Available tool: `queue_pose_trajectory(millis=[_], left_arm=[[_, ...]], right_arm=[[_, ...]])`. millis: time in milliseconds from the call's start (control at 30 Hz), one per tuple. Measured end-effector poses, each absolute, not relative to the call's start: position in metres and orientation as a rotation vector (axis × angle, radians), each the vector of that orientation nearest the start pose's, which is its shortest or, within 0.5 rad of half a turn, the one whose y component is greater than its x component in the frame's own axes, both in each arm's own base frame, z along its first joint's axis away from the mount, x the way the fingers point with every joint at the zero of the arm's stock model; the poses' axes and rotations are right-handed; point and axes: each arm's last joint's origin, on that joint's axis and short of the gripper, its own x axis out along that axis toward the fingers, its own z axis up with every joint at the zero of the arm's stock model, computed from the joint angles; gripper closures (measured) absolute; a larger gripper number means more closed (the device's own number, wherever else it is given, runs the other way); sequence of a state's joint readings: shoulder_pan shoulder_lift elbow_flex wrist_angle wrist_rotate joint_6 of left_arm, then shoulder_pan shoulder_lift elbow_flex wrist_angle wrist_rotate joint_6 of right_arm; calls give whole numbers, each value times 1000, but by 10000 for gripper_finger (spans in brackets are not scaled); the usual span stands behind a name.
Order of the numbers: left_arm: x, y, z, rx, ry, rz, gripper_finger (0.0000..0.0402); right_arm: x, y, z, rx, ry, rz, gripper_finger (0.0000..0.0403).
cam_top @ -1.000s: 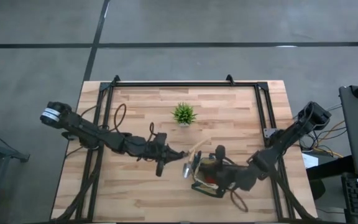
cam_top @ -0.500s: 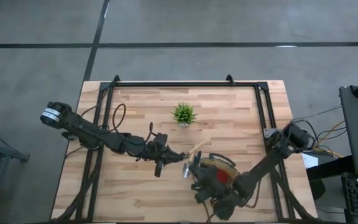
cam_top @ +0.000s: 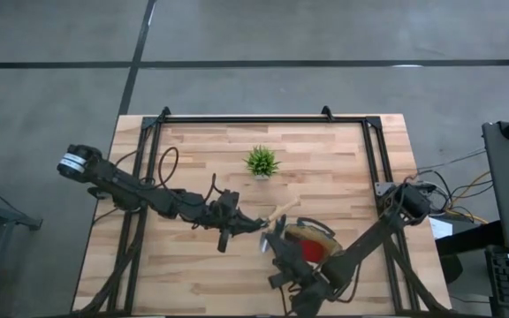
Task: Pick & Place Garden tools in Gardening bag
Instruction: Put the brown trowel into the green gardening bag
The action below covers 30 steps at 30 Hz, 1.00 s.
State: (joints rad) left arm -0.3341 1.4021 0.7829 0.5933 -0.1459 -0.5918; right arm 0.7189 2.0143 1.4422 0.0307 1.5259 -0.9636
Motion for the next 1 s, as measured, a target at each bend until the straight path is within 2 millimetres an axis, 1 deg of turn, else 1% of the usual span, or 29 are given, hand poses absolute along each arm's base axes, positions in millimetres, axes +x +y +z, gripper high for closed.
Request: queue_pose_trajectory(millis=[500, 667, 1000], left_arm=[[288, -103, 267, -563, 87, -195, 399], [288, -103, 267, -565, 87, -189, 399], [288, -103, 268, -669, 80, -180, 399]], right_arm=[[349, 251, 223, -1408, 650, -648, 297], [350, 251, 223, -1416, 654, -644, 297], [355, 246, 226, -1441, 675, -640, 316]])
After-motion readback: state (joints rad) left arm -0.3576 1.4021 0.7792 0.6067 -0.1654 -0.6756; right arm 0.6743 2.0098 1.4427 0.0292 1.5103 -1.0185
